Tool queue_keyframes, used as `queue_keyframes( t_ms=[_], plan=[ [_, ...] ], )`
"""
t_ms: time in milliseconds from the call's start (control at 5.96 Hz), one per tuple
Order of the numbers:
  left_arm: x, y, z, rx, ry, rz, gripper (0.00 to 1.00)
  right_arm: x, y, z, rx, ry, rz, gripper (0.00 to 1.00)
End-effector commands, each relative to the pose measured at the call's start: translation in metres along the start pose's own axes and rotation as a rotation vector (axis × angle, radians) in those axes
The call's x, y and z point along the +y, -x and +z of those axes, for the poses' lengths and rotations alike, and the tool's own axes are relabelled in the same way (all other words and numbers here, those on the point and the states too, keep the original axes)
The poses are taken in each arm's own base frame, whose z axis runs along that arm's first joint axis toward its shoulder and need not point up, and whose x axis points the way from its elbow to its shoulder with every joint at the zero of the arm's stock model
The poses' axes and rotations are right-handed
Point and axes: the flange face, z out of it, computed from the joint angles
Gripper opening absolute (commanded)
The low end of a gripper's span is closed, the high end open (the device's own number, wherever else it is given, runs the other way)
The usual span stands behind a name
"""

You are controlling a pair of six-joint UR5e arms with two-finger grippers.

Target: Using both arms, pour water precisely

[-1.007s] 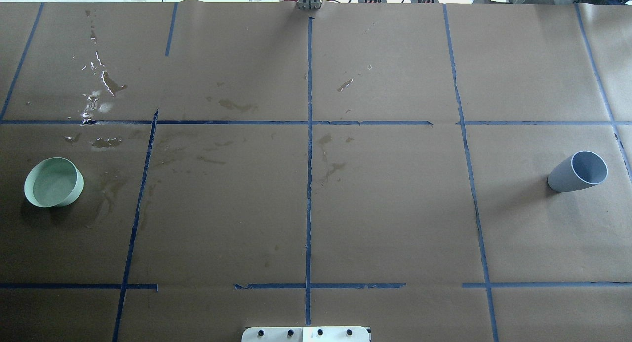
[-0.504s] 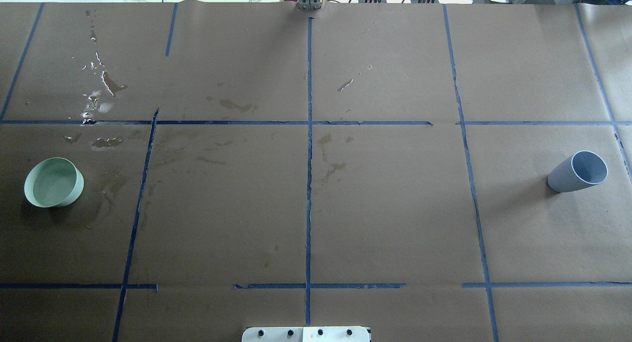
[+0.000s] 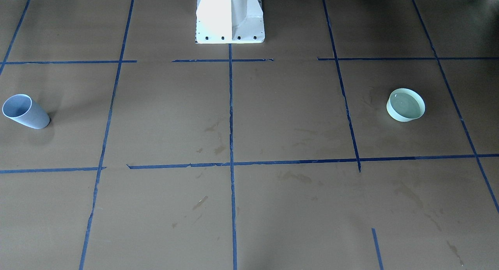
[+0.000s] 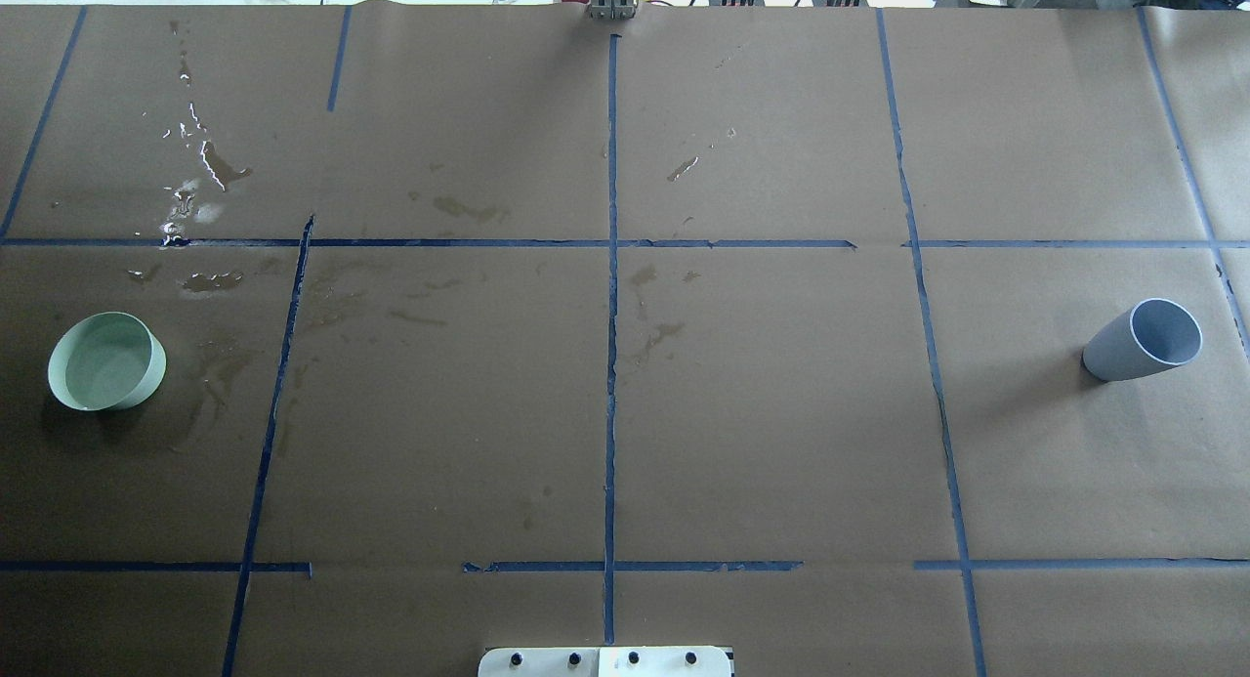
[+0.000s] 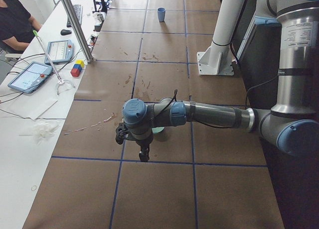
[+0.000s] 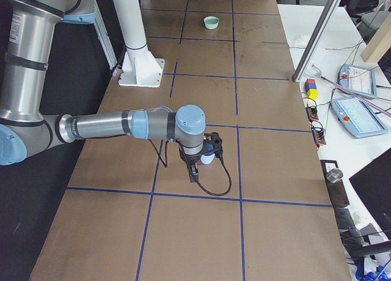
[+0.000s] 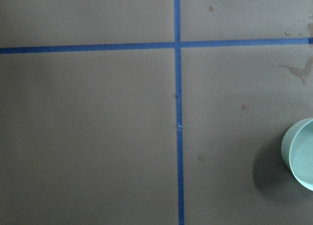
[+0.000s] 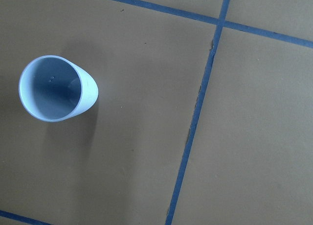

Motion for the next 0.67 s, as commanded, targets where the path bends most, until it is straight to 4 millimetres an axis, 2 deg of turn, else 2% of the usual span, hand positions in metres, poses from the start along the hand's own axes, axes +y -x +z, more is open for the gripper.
queue_keyframes(
  t_ms=[0,168,504],
  plan=[
    [0.0,-0.017,-0.009,0.0,-0.031,0.051,1.0,-0.001,-0.001,0.002,-0.002,0.003,0.006,1.0],
    [0.003,-0.029,-0.02,-0.005,-0.041,0.059,1.0,-0.001,-0.001,0.002,-0.005,0.002,0.003,1.0],
    [0.007,-0.031,-0.021,-0.007,-0.041,0.062,1.0,-0.001,-0.003,0.003,-0.005,0.004,0.008,1.0]
  ],
)
